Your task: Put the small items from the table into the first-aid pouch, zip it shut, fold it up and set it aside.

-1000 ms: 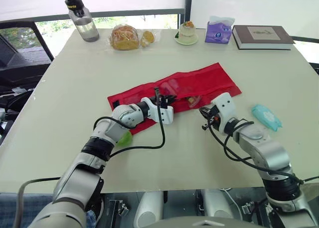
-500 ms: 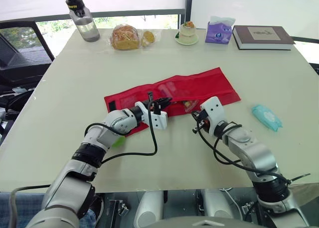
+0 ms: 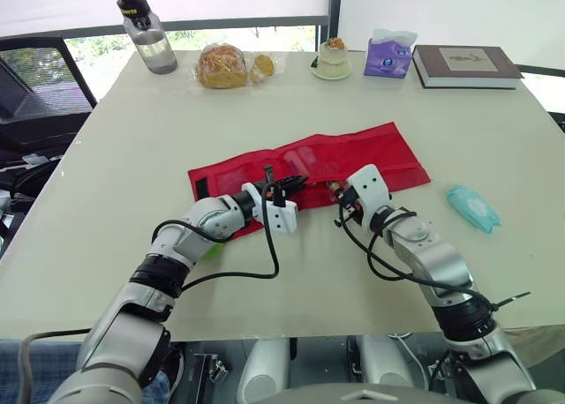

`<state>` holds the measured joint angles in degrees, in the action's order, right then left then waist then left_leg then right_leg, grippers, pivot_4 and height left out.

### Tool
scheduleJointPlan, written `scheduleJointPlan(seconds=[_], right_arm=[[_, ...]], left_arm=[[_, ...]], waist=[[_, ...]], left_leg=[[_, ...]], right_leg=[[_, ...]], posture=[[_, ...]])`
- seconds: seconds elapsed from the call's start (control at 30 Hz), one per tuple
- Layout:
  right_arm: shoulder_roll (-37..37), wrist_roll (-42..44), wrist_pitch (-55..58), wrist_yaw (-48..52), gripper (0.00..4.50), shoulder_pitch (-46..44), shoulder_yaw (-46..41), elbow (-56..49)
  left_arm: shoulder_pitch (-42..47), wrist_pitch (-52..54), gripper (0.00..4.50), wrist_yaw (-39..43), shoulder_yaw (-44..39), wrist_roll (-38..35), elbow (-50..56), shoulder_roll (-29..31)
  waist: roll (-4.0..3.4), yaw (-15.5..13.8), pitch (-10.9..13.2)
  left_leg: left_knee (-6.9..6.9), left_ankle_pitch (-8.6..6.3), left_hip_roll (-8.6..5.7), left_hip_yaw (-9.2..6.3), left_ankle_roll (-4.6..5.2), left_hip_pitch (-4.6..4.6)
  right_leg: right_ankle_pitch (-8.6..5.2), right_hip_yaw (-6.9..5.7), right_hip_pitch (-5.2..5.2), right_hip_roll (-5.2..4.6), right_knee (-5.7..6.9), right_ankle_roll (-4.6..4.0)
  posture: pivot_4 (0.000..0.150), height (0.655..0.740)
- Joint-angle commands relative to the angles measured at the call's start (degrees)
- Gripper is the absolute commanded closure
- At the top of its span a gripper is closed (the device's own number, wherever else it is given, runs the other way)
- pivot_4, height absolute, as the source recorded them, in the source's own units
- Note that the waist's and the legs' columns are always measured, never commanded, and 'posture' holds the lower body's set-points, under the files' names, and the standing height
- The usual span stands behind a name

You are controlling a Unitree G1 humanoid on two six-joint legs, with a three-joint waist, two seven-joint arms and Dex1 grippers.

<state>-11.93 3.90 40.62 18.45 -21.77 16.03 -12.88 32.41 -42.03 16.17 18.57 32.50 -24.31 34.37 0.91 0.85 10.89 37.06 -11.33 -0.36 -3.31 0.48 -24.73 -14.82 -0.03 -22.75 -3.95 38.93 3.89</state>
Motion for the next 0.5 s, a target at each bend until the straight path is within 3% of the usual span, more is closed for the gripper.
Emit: scheduleJointPlan(seconds=[0.03, 0.5], right_arm=[[0.4, -0.5, -1.4, 0.3, 4.44, -0.5, 0.3, -1.8], [3.5, -1.7, -5.8, -0.3, 4.44, -3.1, 0.1, 2.6]], left_arm=[[1.1, -2.0, 4.50, -0.4, 0.3, -0.9, 0.6, -0.6], [2.5, -4.3, 4.50, 0.8, 1.3, -1.0, -1.0, -0.9]], waist=[[0.00, 0.0, 0.0], [0.00, 0.0, 0.0]], left_leg=[[0.00, 0.00, 0.00, 0.00, 0.00, 0.00], [0.00, 0.00, 0.00, 0.00, 0.00, 0.00]], right_leg=[[0.00, 0.00, 0.00, 0.00, 0.00, 0.00], [0.00, 0.00, 0.00, 0.00, 0.00, 0.00]], posture=[[0.150, 0.7332], [0.150, 0.7332]])
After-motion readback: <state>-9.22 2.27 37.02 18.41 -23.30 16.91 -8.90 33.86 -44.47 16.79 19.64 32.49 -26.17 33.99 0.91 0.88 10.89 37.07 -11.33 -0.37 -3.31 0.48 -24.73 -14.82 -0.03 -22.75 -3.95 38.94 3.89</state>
